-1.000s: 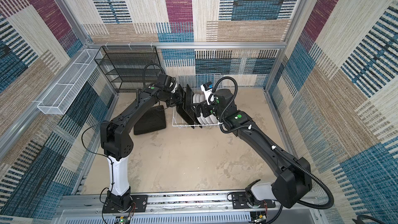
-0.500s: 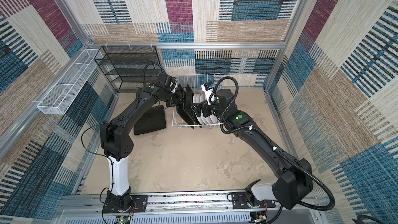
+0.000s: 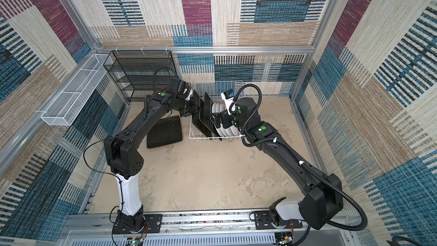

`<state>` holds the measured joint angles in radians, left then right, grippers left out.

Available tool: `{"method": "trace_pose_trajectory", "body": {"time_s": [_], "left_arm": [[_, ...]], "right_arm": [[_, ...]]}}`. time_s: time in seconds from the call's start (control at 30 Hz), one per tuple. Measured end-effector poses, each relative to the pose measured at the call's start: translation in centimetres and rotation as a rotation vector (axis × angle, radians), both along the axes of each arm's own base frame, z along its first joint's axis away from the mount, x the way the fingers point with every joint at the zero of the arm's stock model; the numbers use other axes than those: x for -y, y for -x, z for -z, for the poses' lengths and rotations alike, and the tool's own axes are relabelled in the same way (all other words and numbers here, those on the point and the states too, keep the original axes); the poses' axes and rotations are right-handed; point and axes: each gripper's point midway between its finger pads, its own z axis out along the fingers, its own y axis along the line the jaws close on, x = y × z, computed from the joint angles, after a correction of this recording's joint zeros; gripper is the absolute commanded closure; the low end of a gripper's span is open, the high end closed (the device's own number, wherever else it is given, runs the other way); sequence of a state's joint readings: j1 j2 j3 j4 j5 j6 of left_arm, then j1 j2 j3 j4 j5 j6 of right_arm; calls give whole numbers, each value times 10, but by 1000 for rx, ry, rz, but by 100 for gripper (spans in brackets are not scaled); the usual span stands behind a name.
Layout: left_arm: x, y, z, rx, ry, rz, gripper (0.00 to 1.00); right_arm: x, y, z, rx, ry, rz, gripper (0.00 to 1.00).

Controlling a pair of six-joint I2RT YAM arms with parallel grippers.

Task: Unload the plates from the dish rack
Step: Pick up a plate from the dish rack.

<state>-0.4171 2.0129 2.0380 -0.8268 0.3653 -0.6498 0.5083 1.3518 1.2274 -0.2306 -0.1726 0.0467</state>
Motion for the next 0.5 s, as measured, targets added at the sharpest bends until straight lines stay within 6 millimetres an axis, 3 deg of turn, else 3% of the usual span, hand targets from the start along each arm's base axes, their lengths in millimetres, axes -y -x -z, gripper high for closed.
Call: {"method": "trace_pose_trajectory", "body": {"time_s": [0.5], "left_arm": [[-10,11,-33,37,6,21,100]], "right_arm": [[-1,-1,-2,3,-2,-1,0]]}}
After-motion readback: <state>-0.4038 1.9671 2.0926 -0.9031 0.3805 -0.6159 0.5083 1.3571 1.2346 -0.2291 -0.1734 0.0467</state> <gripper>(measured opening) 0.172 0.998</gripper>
